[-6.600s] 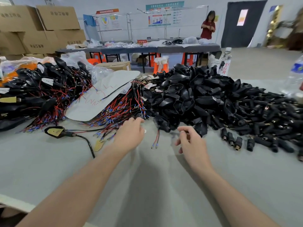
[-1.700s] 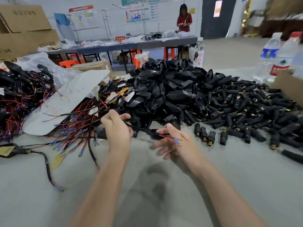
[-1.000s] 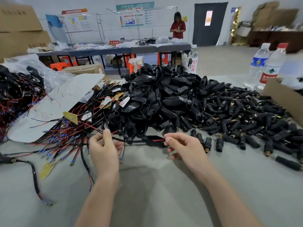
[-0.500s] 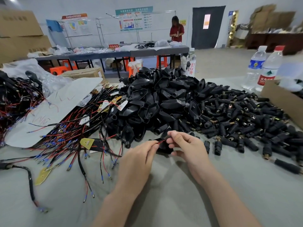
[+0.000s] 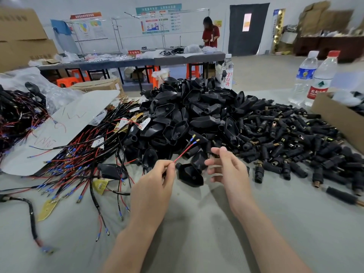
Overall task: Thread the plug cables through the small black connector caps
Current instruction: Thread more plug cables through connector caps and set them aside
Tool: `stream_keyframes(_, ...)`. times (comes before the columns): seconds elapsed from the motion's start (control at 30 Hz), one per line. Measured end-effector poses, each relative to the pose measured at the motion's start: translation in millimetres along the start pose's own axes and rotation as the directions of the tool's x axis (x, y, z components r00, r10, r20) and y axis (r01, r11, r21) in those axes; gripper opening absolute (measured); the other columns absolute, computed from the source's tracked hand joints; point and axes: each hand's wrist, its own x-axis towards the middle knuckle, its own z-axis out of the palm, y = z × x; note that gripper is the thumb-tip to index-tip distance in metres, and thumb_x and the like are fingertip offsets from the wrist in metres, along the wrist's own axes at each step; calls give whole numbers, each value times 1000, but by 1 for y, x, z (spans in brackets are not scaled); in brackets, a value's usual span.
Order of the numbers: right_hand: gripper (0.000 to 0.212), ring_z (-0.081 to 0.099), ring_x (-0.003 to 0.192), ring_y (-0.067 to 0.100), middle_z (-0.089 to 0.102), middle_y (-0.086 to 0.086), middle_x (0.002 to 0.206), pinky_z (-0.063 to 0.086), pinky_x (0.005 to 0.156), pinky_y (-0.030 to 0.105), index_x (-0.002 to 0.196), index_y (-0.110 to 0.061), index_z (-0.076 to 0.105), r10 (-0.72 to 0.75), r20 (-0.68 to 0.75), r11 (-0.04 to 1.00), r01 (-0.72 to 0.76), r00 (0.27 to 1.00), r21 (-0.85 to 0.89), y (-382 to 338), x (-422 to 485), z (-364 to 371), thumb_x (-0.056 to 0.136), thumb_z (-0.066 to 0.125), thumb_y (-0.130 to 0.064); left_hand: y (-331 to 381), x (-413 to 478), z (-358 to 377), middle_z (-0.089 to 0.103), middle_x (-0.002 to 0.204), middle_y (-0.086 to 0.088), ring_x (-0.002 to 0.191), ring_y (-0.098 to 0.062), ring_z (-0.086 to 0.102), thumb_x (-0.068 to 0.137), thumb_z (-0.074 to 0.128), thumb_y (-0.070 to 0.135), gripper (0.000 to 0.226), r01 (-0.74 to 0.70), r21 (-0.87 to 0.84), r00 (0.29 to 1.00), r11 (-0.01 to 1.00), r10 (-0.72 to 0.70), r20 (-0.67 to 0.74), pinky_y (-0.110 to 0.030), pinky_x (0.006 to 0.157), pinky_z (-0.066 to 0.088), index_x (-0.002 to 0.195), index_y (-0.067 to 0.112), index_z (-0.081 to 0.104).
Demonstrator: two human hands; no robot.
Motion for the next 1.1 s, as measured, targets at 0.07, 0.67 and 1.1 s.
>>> stream_keyframes(0.07,23,60,64,7,72,-5,82,45,58,26,95,-36,70,-93,-34,975,84,995,-205,1,-6,5,102,49,-40,-2,1,0,54,59,11,55,-11,53,102,43,43,16,40,-58,999,998,-41,-8,-29,49,40,95,37,57)
stream_keyframes(0.67,23,62,66,9,70,-1,79,48,51,20,85,-23,79,-47,80,995,40,996,95,-9,-7,14,98,60,-22,3,-1,2,50,61,23,54,-5,48,101,43,47,25,-194,65,981,979,194,16,-19,50,43,105,37,65)
stream_keyframes(1.1,28,65,66,7,73,-5,78,51,54,19,82,-29,80,-78,32,993,75,996,89,-8,-3,10,99,58,-25,2,5,-2,66,79,23,66,2,52,101,52,38,20,-299,115,950,947,307,-58,-7,53,37,102,33,71)
